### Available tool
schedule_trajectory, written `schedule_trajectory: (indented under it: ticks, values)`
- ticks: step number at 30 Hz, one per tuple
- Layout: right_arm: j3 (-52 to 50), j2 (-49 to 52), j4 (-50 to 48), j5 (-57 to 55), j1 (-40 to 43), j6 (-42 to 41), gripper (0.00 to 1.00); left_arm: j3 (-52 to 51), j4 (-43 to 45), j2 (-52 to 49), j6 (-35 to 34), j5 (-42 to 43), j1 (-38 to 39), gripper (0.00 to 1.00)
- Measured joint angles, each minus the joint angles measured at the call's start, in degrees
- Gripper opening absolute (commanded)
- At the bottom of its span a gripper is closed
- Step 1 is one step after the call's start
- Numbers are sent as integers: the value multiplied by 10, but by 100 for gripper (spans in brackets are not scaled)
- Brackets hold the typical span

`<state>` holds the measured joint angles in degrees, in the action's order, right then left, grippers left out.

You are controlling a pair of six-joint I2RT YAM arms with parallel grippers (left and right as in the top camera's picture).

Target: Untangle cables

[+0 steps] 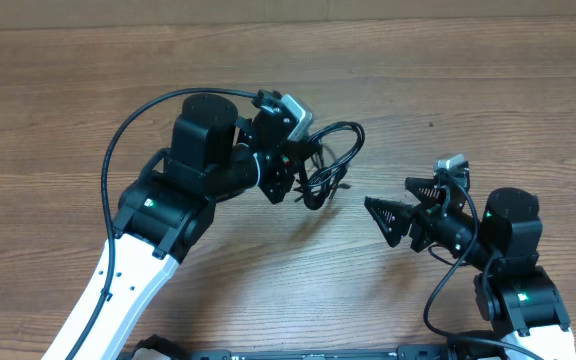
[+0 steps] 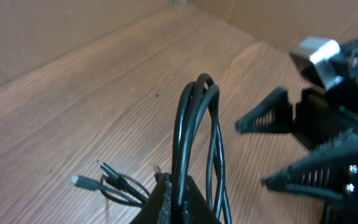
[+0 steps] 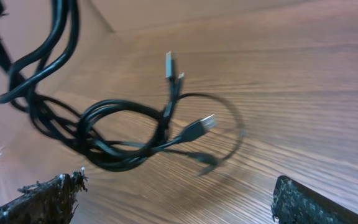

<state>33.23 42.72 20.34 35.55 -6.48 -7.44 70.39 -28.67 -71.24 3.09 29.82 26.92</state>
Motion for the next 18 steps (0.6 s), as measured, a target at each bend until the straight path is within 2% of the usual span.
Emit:
schedule_trajectory:
  ticks: [10,18]
  values:
    - [5,0,-28,61,0,0,100,0,60,5,-157,5,0,4]
    - [5,0,-28,64,0,0,100,0,57,5,-229,6,0,4]
